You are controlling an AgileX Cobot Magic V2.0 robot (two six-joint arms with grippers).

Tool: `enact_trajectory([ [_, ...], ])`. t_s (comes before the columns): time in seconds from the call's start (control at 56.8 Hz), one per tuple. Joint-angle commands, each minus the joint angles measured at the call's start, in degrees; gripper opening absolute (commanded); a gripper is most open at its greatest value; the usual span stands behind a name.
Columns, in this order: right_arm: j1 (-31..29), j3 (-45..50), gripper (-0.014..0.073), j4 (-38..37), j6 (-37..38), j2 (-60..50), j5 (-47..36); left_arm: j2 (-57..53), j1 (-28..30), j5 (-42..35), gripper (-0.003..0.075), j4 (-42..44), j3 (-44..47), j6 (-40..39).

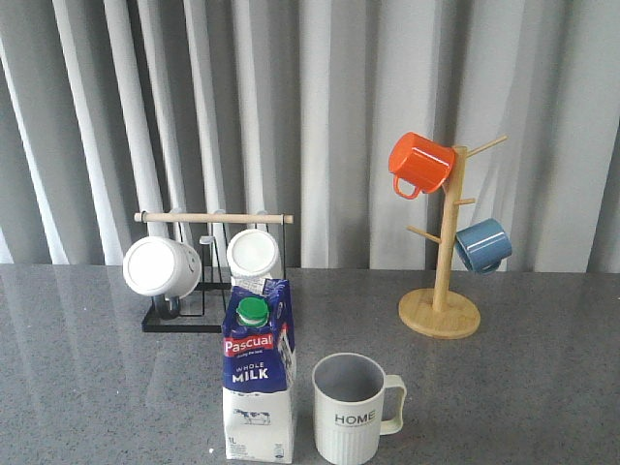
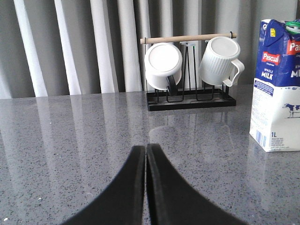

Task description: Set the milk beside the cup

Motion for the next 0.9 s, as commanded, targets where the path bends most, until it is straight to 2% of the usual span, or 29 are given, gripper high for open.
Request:
enact_trajectory([
  [0.0,-0.28,0.65,-0.0006,0.44,0.67,-0.71,-0.82,-0.61,0.17,-4.07,-0.0007,-0.14,-1.15,-0.6],
  [0.123,-0.28,0.65,-0.0006,4.17,0.41,-0.71,3.45,-0.61,0.17,-4.07,-0.0007,-0.14,-1.15,-0.6],
  [0.334,-0.28,0.65,-0.0006,4.4,-1.58,-0.71,4.64,-0.61,0.17,-4.07,-0.0007,-0.14,-1.15,-0.6],
  [0.475,-0.28,0.65,-0.0006,6.37,-6.02,-0.71,4.64,-0.61,0.17,-4.07,-0.0007,-0.14,-1.15,-0.6],
  [0.722,-0.28,0.65,-0.0006,15.7,-15.43,-0.71,4.64,-0.61,0.17,-4.07,-0.0006,-0.14,-1.15,-0.59],
  [0.88,-0.39,0.65,-0.0006,16.29,-16.1,-0.71,4.09,-0.61,0.17,-4.07,-0.0006,-0.14,-1.15,-0.54],
])
